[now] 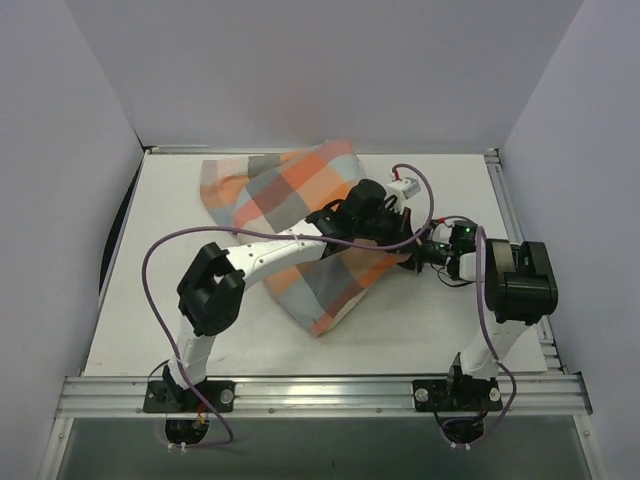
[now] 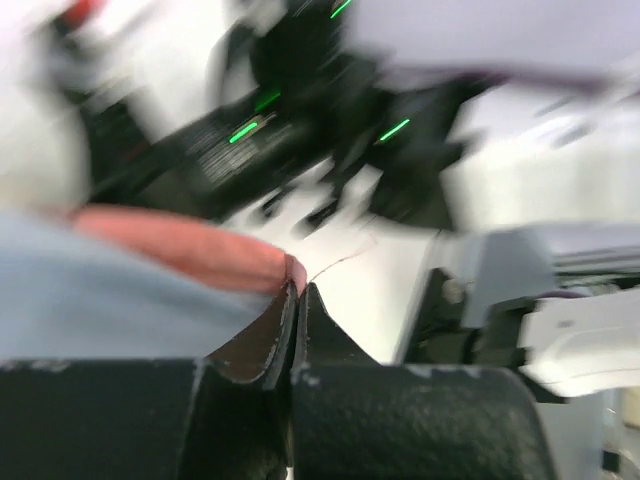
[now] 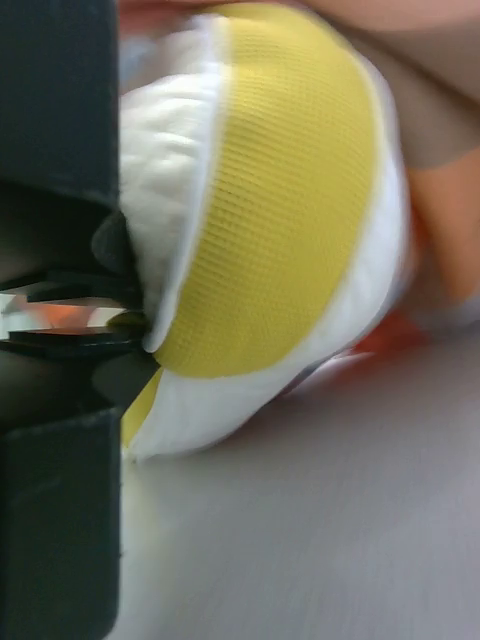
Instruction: Put the pillow into the pillowcase
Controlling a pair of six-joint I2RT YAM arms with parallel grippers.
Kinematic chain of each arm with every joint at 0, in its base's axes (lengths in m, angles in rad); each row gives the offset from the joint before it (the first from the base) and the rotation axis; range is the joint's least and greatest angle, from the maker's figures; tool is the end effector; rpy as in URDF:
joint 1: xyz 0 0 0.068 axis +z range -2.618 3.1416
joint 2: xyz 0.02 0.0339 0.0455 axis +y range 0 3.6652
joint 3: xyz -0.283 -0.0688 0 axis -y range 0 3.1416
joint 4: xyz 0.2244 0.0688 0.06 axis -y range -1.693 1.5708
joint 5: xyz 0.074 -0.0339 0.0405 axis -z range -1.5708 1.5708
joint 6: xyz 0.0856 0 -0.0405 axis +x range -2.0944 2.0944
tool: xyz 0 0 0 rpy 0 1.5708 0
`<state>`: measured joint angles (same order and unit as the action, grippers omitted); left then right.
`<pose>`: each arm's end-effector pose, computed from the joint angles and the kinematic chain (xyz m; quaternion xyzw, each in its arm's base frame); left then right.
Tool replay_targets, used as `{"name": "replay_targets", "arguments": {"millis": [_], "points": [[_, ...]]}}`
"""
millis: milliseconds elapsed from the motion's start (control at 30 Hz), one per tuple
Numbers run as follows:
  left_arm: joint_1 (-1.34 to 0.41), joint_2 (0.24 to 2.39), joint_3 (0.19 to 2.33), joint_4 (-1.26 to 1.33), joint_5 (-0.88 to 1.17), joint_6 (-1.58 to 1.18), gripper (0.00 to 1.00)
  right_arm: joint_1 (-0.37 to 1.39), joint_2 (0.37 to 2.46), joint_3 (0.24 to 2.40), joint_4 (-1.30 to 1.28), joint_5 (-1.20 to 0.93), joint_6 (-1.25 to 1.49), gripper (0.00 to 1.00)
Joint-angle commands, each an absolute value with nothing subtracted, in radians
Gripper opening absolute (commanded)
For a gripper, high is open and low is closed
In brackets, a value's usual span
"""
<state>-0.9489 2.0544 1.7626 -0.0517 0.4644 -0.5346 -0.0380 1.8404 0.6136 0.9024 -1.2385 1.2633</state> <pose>0.2750 -0.4495 0.3063 0.2933 0.7513 -0.5173 0.2861 0.3270 0.0685 0.1628 0.1310 0.7313 0.6589 0.1178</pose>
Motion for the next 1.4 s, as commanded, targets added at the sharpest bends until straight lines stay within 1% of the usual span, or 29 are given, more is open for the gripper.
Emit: {"name": "replay_targets", "arguments": {"millis": [0, 33, 67, 100, 167, 200, 267, 300, 333, 367, 400, 433, 467, 500, 567, 600, 633, 667, 733, 833, 867, 900, 967, 1033, 1067, 1200, 1300, 1333, 1367], "points": [[-0.959, 1.908, 1.681, -0.184, 0.300, -0.470, 0.00, -0.159, 1.717, 0.688, 0.318, -1.281, 0.832, 0.02], [-0.960, 1.890, 1.652, -0.196, 0.284, -0.459, 0.00, -0.167, 1.710, 0.813, 0.079, -1.225, 0.440, 0.01], [-0.959, 1.861, 1.628, -0.205, 0.256, -0.454, 0.00, -0.169, 1.730, 0.865, -0.236, -1.207, 0.316, 0.01], [-0.959, 1.852, 1.590, -0.209, 0.238, -0.445, 0.26, -0.172, 1.749, 0.905, -0.336, -1.186, 0.228, 0.02], [-0.951, 1.842, 1.585, -0.233, 0.244, -0.401, 0.53, -0.196, 1.782, 0.971, -0.457, -1.138, 0.124, 0.08], [-0.942, 1.838, 1.601, -0.244, 0.241, -0.376, 0.62, -0.202, 1.787, 0.994, -0.489, -1.126, 0.091, 0.21], [-0.872, 1.829, 1.634, -0.271, 0.282, -0.313, 0.71, -0.222, 1.790, 1.049, -0.601, -1.077, 0.008, 0.31], [-0.844, 1.838, 1.658, -0.290, 0.288, -0.278, 0.73, -0.230, 1.787, 1.058, -0.627, -1.059, -0.027, 0.39], [-0.788, 1.851, 1.755, -0.375, 0.256, -0.232, 0.74, -0.238, 1.775, 1.066, -0.652, -1.024, -0.044, 0.43], [-0.761, 1.908, 1.872, -0.430, 0.221, -0.147, 0.73, -0.248, 1.775, 1.090, -0.713, -0.965, -0.095, 0.51], [-0.732, 1.942, 1.873, -0.478, 0.200, -0.102, 0.73, -0.256, 1.775, 1.104, -0.751, -0.941, -0.121, 0.54], [-0.709, 1.980, 1.991, -0.520, 0.190, -0.045, 0.73, -0.264, 1.781, 1.123, -0.794, -0.930, -0.159, 0.58], [-0.678, 2.052, 2.031, -0.599, 0.129, 0.066, 0.71, -0.279, 1.781, 1.150, -0.867, -0.907, -0.210, 0.62], [-0.663, 2.078, 2.049, -0.613, 0.127, 0.119, 0.71, -0.288, 1.779, 1.166, -0.896, -0.897, -0.231, 0.67], [-0.638, 2.167, 2.097, -0.679, 0.126, 0.225, 0.70, -0.316, 1.775, 1.199, -0.954, -0.888, -0.265, 0.73], [-0.628, 2.190, 2.098, -0.693, 0.161, 0.232, 0.69, -0.324, 1.770, 1.238, -0.957, -0.893, -0.273, 0.79], [-0.618, 2.212, 2.098, -0.748, 0.193, 0.241, 0.67, -0.330, 1.770, 1.258, -0.953, -0.891, -0.268, 0.80], [-0.617, 2.256, 2.112, -0.782, 0.212, 0.248, 0.61, -0.333, 1.775, 1.284, -0.947, -0.894, -0.258, 0.80], [-0.617, 2.269, 2.068, -0.851, 0.262, 0.259, 0.59, -0.330, 1.807, 1.349, -0.921, -0.916, -0.195, 0.81], [-0.630, 2.185, 1.854, -0.868, 0.333, 0.291, 0.56, -0.311, 1.856, 1.422, -0.859, -0.914, -0.126, 0.82], [-0.640, 2.162, 1.738, -0.877, 0.327, 0.319, 0.56, -0.304, 1.864, 1.430, -0.838, -0.904, -0.111, 0.82], [-0.649, 2.139, 1.683, -0.884, 0.343, 0.331, 0.54, -0.298, 1.873, 1.433, -0.816, -0.897, -0.089, 0.84], [-0.647, 2.064, 1.597, -0.910, 0.377, 0.339, 0.54, -0.269, 1.901, 1.414, -0.756, -0.891, -0.022, 0.91], [-0.640, 1.979, 1.537, -0.917, 0.457, 0.331, 0.60, -0.215, 1.927, 1.388, -0.723, -0.907, -0.002, 0.92], [-0.637, 1.953, 1.543, -0.917, 0.471, 0.304, 0.63, -0.198, 1.930, 1.338, -0.698, -0.916, 0.055, 0.93], [-0.603, 1.888, 1.704, -0.882, 0.457, 0.155, 0.80, -0.123, 1.930, 1.266, -0.595, -0.951, 0.176, 0.94], [-0.595, 1.917, 1.868, -0.839, 0.301, 0.123, 0.84, -0.088, 1.925, 1.252, -0.569, -0.945, 0.178, 0.94], [-0.595, 1.969, 1.961, -0.838, 0.285, 0.161, 0.85, -0.080, 1.924, 1.250, -0.560, -0.946, 0.173, 0.93], [-0.595, 2.002, 2.003, -0.838, 0.255, 0.175, 0.84, -0.060, 1.925, 1.247, -0.555, -0.953, 0.172, 0.84]]}}
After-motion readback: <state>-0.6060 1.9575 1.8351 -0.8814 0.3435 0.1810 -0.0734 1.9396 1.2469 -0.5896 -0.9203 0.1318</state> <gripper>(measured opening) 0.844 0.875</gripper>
